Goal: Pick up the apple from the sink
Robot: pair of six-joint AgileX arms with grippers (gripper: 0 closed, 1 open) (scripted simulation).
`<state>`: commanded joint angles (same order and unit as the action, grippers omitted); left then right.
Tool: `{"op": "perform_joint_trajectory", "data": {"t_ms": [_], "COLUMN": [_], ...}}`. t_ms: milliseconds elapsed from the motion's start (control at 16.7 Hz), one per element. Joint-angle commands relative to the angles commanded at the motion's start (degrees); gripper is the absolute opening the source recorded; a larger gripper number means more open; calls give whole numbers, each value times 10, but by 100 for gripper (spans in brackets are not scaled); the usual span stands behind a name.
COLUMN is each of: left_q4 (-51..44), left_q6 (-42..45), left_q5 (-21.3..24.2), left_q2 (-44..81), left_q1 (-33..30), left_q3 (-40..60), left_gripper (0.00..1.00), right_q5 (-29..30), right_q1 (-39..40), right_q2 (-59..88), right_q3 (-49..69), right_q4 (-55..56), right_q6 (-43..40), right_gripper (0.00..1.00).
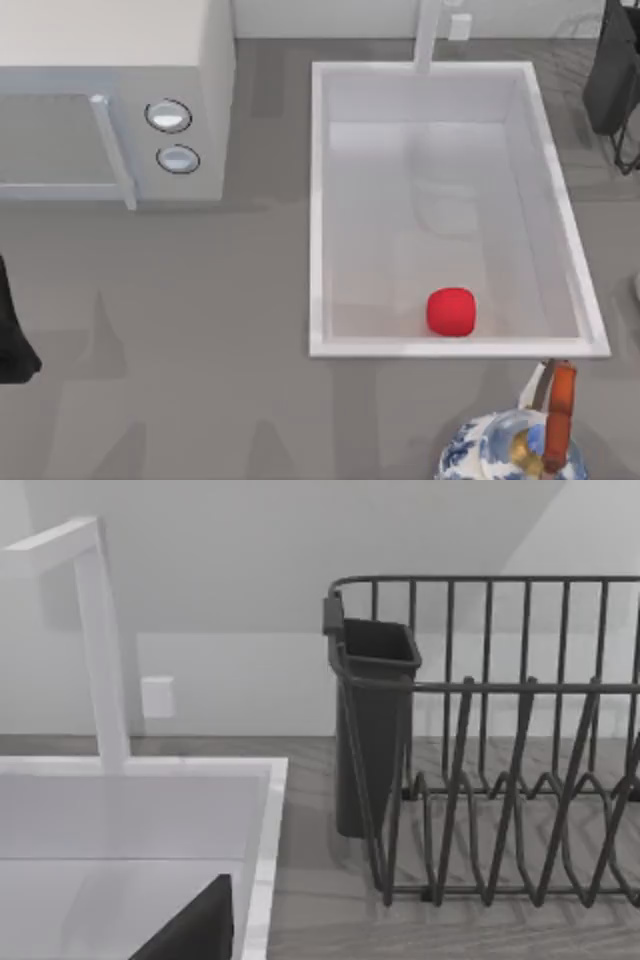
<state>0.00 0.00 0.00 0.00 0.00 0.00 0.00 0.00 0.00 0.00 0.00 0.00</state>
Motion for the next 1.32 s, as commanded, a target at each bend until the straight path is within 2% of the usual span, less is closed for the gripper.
{"op": "perform_joint_trajectory", "data": {"t_ms": [300, 600, 840, 1320], "left_q4": [0, 0, 0, 0], "left_q6": [0, 0, 0, 0], "left_q5": [0, 0, 0, 0], "left_q2": [0, 0, 0, 0], "left_q1": [0, 0, 0, 0], "left_q3": [0, 0, 0, 0], "left_gripper": [100, 100, 100, 100], "right_q5": [0, 0, 0, 1], "right_q1": [2, 34, 80, 188], "right_q2": [6, 126, 322, 820], "right_q3": [6, 114, 270, 639], "right_q4": [-4, -76, -178, -419], "right_q6": [2, 35, 83, 196], "right_gripper": [100, 100, 100, 100]}}
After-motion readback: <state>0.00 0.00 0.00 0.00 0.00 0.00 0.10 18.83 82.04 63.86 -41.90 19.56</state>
